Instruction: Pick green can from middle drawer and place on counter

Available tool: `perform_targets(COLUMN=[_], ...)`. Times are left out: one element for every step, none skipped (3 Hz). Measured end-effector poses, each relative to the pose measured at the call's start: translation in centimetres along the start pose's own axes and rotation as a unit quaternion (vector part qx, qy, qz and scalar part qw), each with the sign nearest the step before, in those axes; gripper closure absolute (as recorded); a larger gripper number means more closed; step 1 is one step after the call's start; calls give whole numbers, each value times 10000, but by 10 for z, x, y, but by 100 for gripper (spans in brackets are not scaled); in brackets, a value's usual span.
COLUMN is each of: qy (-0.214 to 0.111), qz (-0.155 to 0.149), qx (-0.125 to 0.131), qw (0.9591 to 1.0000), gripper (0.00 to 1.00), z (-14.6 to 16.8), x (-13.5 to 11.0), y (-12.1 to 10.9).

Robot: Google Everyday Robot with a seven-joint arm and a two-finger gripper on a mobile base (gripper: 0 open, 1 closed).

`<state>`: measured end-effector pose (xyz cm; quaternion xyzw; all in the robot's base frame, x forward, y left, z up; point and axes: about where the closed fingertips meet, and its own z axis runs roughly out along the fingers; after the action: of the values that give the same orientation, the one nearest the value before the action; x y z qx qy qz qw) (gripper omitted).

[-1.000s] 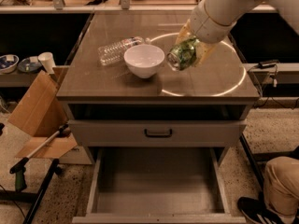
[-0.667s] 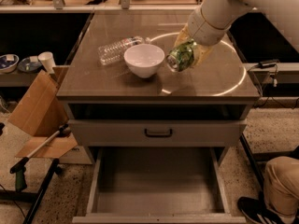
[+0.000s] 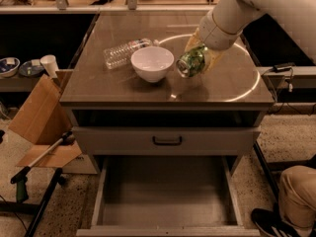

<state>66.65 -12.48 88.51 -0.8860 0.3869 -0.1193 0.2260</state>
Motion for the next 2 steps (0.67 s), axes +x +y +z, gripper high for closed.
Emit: perform_targets(qy=[-30, -68], qz=[49, 118], qx=[-18, -43], qw=[10000, 9999], gripper=[59, 35], z=[7, 16], x=[6, 14], y=[4, 10])
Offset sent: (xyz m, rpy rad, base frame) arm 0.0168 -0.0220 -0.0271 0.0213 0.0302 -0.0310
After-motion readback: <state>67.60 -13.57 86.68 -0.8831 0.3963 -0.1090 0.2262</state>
